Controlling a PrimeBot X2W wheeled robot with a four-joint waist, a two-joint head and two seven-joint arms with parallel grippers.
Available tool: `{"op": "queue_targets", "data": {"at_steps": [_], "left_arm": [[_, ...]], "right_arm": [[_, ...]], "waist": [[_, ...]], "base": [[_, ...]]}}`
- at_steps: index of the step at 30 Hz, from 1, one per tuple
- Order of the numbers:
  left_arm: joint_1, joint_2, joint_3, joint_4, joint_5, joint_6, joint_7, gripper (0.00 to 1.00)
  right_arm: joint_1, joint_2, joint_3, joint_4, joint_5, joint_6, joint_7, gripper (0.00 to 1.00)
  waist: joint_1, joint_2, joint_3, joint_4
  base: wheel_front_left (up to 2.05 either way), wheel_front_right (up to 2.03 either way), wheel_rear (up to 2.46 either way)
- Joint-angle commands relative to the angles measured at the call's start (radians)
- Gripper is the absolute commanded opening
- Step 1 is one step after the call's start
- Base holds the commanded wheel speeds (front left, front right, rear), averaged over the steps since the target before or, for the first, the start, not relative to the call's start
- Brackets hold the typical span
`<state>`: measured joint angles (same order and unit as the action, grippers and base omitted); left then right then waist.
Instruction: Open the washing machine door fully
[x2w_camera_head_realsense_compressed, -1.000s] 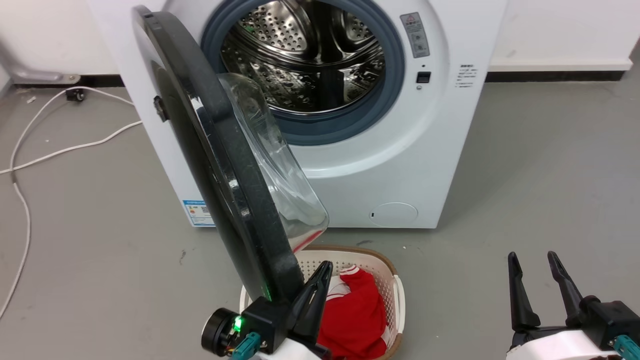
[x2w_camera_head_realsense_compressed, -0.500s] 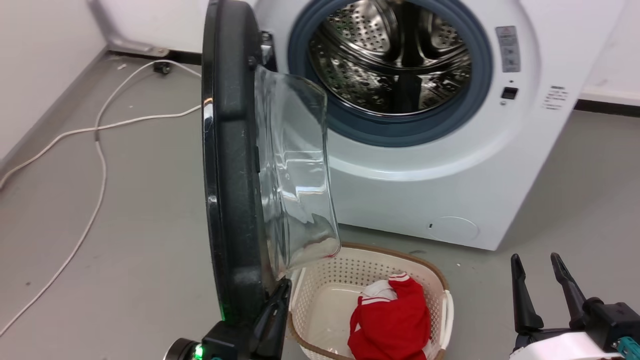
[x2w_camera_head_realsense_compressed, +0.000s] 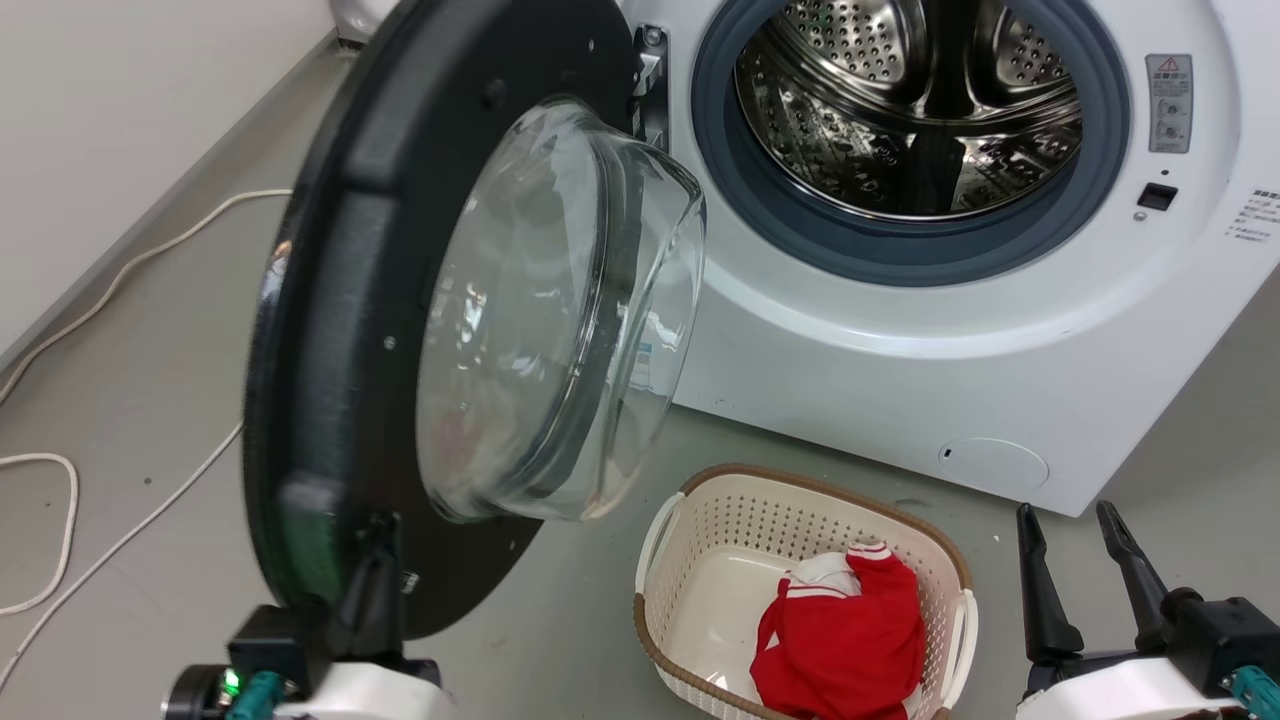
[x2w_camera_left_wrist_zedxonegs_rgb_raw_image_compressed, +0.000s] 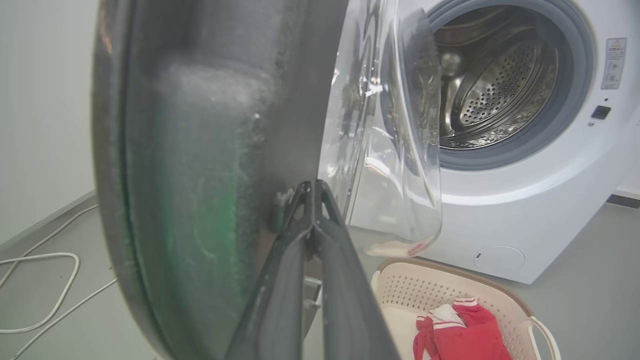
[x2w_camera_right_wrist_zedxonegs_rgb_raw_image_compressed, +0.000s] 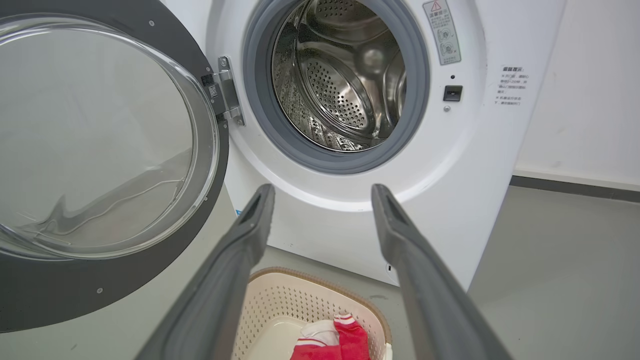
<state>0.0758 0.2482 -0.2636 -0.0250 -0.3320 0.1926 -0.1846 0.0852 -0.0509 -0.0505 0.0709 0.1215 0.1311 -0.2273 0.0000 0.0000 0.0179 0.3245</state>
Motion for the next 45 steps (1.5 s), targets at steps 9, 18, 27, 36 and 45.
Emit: {"op": "queue_targets", "data": {"at_steps": [9, 18, 27, 36, 45], "left_arm": [[-0.148, 0.057, 0.164, 0.145, -0.089, -0.01, -0.053, 0.0], [-0.265, 0.102, 0.259, 0.277, -0.132, -0.048, -0.075, 0.0], [-0.388, 0.15, 0.371, 0.411, -0.142, -0.111, -0.082, 0.0], [-0.405, 0.122, 0.439, 0.475, -0.065, -0.163, -0.081, 0.0], [-0.202, 0.033, 0.466, 0.269, 0.066, -0.162, -0.081, 0.0]], "right_arm": [[-0.037, 0.002, 0.002, -0.027, -0.038, -0.001, 0.03, 1.0], [-0.06, 0.002, 0.005, -0.048, -0.058, -0.001, 0.05, 1.0], [-0.089, 0.002, 0.001, -0.068, -0.076, -0.001, 0.067, 1.0], [-0.088, 0.002, 0.008, -0.058, -0.073, -0.001, 0.065, 1.0], [-0.043, 0.002, 0.012, -0.021, -0.041, -0.001, 0.043, 1.0]], "waist": [[0.0, 0.0, 0.064, -0.003], [0.0, 0.0, 0.115, -0.013], [0.0, 0.0, 0.163, -0.018], [0.0, 0.0, 0.154, -0.028], [0.0, 0.0, 0.059, -0.05]], "base": [[0.0, 0.0, 0.0], [0.0, 0.0, 0.0], [0.0, 0.0, 0.0], [0.0, 0.0, 0.0], [0.0, 0.0, 0.0]]}}
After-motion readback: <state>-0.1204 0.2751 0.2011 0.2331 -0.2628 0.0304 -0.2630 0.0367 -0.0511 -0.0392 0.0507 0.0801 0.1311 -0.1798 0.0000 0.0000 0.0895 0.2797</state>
